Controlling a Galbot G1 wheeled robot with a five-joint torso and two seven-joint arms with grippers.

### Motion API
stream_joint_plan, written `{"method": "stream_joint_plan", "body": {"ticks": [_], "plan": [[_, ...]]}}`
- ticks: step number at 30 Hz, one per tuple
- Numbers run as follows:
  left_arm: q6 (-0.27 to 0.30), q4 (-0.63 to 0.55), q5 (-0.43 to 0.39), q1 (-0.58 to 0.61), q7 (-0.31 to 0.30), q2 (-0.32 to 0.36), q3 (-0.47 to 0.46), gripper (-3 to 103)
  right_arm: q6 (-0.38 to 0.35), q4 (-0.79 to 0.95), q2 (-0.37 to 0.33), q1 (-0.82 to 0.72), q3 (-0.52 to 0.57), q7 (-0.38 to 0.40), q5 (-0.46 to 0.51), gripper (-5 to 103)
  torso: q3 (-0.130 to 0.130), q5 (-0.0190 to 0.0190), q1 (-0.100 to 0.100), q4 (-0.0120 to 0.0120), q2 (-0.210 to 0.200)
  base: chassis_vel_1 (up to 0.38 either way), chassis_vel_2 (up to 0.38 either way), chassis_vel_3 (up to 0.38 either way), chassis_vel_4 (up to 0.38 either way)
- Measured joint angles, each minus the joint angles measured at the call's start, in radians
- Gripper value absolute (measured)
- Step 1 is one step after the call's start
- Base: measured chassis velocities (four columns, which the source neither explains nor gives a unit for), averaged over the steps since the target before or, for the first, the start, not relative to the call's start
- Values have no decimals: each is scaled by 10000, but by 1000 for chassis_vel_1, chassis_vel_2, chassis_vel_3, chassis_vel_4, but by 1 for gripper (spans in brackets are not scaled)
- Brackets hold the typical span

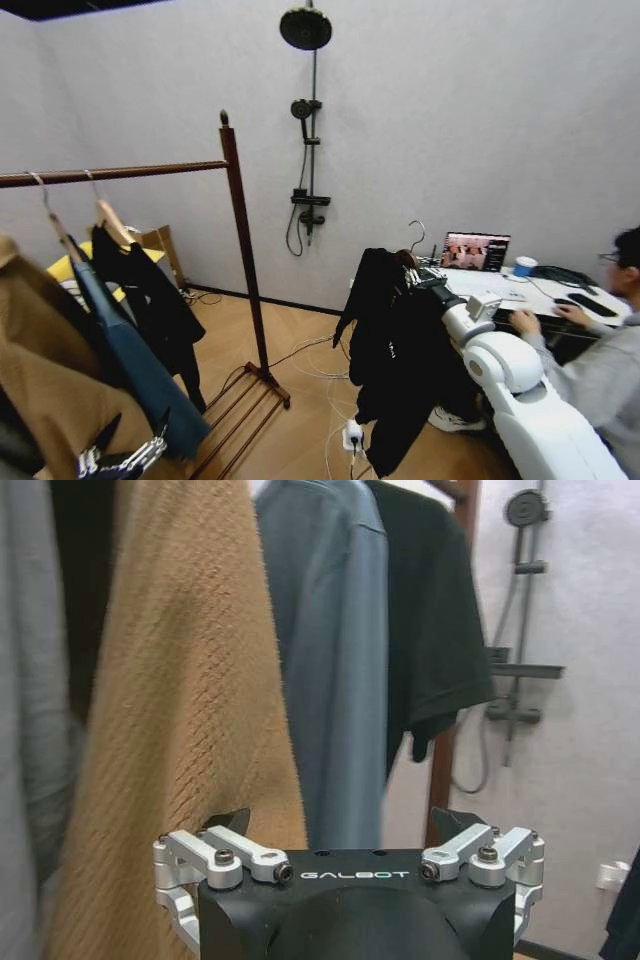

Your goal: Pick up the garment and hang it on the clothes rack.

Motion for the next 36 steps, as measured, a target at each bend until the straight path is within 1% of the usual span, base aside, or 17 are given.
{"method": "stream_joint_plan", "body": {"ticks": [10,29,36], "plan": [[0,0,0,0,-3,0,0,100,19,245,64,44,-44,-22,52,9,0,-1,0,0,0,120,126,128,126],[0,0,0,0,-4,0,0,100,-6,269,-89,141,100,-11,145,9,0,0,1,-3,0,126,127,127,116],[0,0,0,0,-4,0,0,100,-37,242,-139,300,168,109,211,9,0,-2,2,3,-1,112,122,126,108]]}}
